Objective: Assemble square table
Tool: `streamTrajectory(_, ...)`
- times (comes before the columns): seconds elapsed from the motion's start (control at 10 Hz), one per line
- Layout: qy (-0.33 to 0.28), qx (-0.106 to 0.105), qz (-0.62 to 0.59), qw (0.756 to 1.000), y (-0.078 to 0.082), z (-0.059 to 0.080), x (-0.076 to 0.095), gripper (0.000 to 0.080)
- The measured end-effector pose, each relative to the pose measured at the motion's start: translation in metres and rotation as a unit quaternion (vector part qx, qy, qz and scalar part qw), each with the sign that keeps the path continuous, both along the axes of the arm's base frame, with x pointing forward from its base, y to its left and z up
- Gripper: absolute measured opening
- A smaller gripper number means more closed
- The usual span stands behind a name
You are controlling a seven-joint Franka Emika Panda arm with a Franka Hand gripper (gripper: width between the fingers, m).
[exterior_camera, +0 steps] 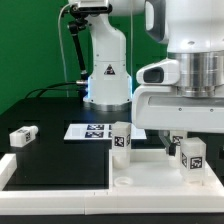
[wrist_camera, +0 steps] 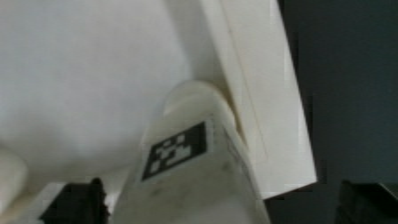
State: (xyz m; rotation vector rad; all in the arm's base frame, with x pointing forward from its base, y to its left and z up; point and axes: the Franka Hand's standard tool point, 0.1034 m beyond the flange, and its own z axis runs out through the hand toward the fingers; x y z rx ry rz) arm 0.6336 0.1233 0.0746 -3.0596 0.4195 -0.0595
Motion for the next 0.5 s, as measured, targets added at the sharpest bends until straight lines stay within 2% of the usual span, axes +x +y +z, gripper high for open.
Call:
streamTrajectory(0.2,-0.001,-0.001,0.027,1.000,-0.0005,0.0000,0.0001,0.0649)
streamTrajectory(0.3,0.000,0.002,0.009,1.000,0.0005,0.0000,-0.0001,0.0548)
streamTrajectory(0.4,0.000,0.003,0.003,1.000,0.0006,-0.0001,-0.0001,0.0548)
streamTrajectory(0.5,0.002,0.005,-0.034,0.999,0.0014,-0.0001,-0.0003,0.0330)
